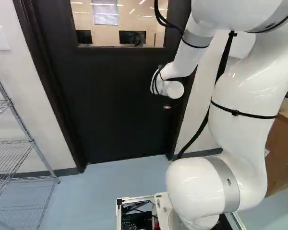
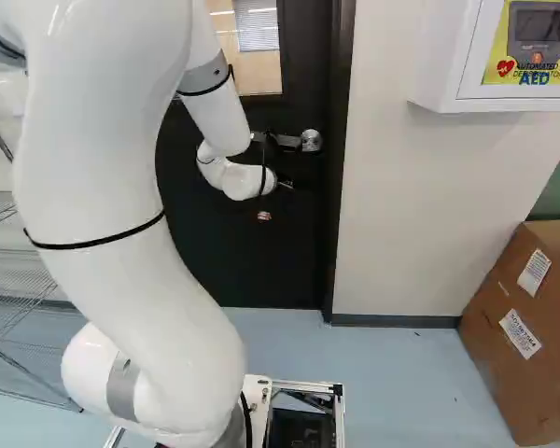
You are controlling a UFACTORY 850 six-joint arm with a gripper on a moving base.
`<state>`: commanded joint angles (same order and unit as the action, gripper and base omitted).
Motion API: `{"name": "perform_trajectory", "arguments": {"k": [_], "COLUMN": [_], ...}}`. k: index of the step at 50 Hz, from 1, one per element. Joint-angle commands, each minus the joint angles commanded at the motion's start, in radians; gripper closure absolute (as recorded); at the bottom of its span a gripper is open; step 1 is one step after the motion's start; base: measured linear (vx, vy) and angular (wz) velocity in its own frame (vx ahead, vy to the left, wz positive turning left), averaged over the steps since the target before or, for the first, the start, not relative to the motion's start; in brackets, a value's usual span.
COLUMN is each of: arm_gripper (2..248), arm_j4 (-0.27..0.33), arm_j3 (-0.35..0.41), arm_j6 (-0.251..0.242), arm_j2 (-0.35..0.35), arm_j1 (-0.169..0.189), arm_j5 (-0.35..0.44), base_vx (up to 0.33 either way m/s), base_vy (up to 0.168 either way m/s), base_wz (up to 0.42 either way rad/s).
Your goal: Open the door and move inside
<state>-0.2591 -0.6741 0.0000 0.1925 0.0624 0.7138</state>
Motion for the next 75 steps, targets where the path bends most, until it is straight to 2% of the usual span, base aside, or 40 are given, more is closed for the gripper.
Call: {"name": "perform_trajectory", "arguments": {"k": [20,25,47,64,75], "arm_gripper": [3,3,3,3,3], "arm_j4": [-0.179,-0.202,-0.213,-0.213,-0.175], "arm_j3": [-0.095,-0.12,-0.232,-0.302,-0.316], "arm_j6": [0.0,0.0,0.0,0.0,0.0], "arm_j2": [0.082,0.103,0.195,0.251,0.262], "arm_j1": [-0.003,-0.004,-0.01,-0.03,-0.047], "arm_j5": [0.0,0.0,0.0,0.0,0.0], "base_vx": [0.0,0.0,0.0,0.0,0.0], "base_vy": [0.0,0.0,0.0,0.0,0.0], "base_wz": [0.0,0.0,0.0,0.0,0.0]}}
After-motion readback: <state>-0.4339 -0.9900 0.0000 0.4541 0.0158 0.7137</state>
